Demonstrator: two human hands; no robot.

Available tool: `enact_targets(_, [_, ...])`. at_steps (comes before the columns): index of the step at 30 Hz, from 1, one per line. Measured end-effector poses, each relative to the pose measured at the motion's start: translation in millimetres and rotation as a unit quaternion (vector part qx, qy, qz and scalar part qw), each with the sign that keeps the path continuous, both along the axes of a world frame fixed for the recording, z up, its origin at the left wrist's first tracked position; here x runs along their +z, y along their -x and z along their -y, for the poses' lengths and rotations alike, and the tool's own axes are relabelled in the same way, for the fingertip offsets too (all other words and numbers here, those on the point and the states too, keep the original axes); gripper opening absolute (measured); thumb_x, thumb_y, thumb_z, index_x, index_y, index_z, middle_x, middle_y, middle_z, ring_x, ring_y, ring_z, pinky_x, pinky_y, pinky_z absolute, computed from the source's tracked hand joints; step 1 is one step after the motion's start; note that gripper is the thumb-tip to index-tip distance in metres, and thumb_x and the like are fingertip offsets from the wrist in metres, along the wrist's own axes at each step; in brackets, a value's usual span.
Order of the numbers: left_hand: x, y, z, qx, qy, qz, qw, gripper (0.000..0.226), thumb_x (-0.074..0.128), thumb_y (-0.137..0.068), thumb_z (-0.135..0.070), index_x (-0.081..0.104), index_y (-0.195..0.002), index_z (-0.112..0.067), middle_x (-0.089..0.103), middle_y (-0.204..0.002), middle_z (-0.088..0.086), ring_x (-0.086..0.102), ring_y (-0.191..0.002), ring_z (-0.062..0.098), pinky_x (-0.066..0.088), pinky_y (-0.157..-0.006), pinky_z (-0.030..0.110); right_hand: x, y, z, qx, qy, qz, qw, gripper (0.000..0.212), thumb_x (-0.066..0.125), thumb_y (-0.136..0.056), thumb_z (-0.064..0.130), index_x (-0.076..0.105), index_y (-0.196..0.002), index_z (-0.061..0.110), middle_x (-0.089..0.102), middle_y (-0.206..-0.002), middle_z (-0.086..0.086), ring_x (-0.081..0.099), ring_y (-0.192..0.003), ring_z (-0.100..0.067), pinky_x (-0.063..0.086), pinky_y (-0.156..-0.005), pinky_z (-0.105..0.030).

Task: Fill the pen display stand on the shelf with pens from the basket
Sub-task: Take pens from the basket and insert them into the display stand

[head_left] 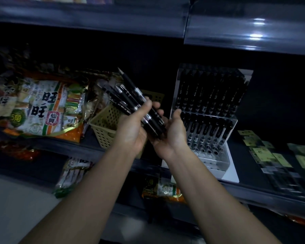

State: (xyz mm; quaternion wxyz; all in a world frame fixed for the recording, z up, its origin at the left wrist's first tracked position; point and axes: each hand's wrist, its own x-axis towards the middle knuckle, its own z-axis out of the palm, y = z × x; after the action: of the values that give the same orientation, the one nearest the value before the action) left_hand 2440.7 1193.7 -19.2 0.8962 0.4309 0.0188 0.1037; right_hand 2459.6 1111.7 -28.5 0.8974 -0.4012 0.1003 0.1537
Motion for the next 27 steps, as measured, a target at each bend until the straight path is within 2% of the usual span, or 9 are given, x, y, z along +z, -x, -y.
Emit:
enact_targets(3, [-13.2,10.9,17.5,-0.018,-0.012,-0.006,1.0,0.009,0.06,-0.088,-0.007,0.066,-0.092,-0.013,0.07,-0.077,0.004,0.068,-0.074,0.018,0.056,-0.078,0.034,-1.3,8.1,9.5,0.001,0.026,0.027,0.999,0.055,0.035,-0.096,0.057,0.068,-0.094,0.012,0.073,-0.1,-0.01,0.068,-0.098,-0.026,0.051,-0.093,-0.042])
enact_targets(6, [-22.5,14.4,25.1,-0.019,-0.045,0.0,0.999,0.014,0.058,-0.089,-0.007,0.067,-0.096,-0.017,0.07,-0.076,0.001,0.067,-0.083,0.019,0.052,-0.089,0.039,-6.0,16.0,21.4,0.037,0.076,0.057,0.995,0.053,0.036,-0.097,0.054,0.069,-0.102,0.012,0.073,-0.103,-0.009,0.068,-0.099,-0.022,0.053,-0.09,-0.038])
enact_targets(10, [-36.1,17.9,28.4,-0.029,-0.128,0.005,0.991,0.017,0.056,-0.09,-0.005,0.068,-0.095,-0.017,0.069,-0.076,-0.003,0.065,-0.085,0.014,0.05,-0.084,0.034,-12.8,17.1,39.3,0.067,0.18,0.101,0.976,0.051,0.04,-0.095,0.055,0.071,-0.103,0.015,0.074,-0.095,-0.001,0.069,-0.088,-0.013,0.052,-0.077,-0.026])
enact_targets(13, [-47.8,23.8,30.4,-0.085,-0.212,-0.013,0.973,0.013,0.057,-0.089,-0.004,0.067,-0.09,-0.013,0.068,-0.074,0.0,0.065,-0.08,0.015,0.051,-0.08,0.031,-14.1,13.8,53.1,0.08,0.237,0.139,0.958,0.053,0.049,-0.092,0.055,0.067,-0.097,0.006,0.06,-0.066,0.003,0.052,-0.057,-0.011,0.043,-0.052,-0.019])
enact_targets(16, [-56.7,26.7,33.7,-0.15,-0.248,-0.063,0.955,0.008,0.061,-0.087,-0.004,0.066,-0.092,-0.008,0.071,-0.079,0.005,0.069,-0.079,0.02,0.054,-0.073,0.031,-9.8,16.4,66.5,0.128,0.188,0.179,0.957,0.032,0.057,-0.093,0.03,0.065,-0.104,0.001,0.064,-0.069,-0.002,0.06,-0.049,-0.008,0.041,-0.038,-0.016])
enact_targets(18, [-59.4,26.7,34.8,-0.167,-0.254,-0.072,0.95,0.013,0.062,-0.087,-0.003,0.065,-0.099,-0.006,0.072,-0.085,0.009,0.07,-0.081,0.024,0.056,-0.075,0.035,-7.5,17.9,72.5,0.159,0.162,0.203,0.952,0.018,0.059,-0.091,0.01,0.061,-0.107,0.0,0.067,-0.077,-0.004,0.064,-0.053,-0.007,0.044,-0.039,-0.014])
enact_targets(20, [-58.4,27.4,34.8,-0.182,-0.265,-0.06,0.945,0.006,0.059,-0.089,-0.001,0.064,-0.092,-0.004,0.07,-0.074,0.009,0.068,-0.07,0.022,0.056,-0.067,0.032,-12.8,13.6,77.0,0.167,0.184,0.226,0.942,0.023,0.065,-0.083,0.0,0.061,-0.106,0.003,0.068,-0.085,-0.004,0.067,-0.061,-0.008,0.047,-0.043,-0.015])
enact_targets(23, [-57.6,29.7,35.3,-0.202,-0.288,-0.063,0.934,0.008,0.058,-0.09,-0.001,0.061,-0.083,-0.005,0.065,-0.066,0.007,0.065,-0.065,0.021,0.055,-0.064,0.03,-21.6,5.8,81.8,0.157,0.249,0.256,0.921,0.027,0.074,-0.072,0.002,0.066,-0.097,0.01,0.073,-0.087,0.003,0.07,-0.083,-0.012,0.054,-0.068,-0.023])
enact_targets(27, [-56.8,30.8,34.1,-0.247,-0.274,-0.077,0.926,0.007,0.064,-0.083,-0.002,0.059,-0.08,-0.006,0.064,-0.068,0.009,0.065,-0.066,0.024,0.055,-0.067,0.031,-23.9,2.5,86.4,0.141,0.261,0.268,0.916,0.017,0.072,-0.077,-0.001,0.067,-0.092,0.004,0.073,-0.086,-0.002,0.069,-0.083,-0.015,0.055,-0.077,-0.027])
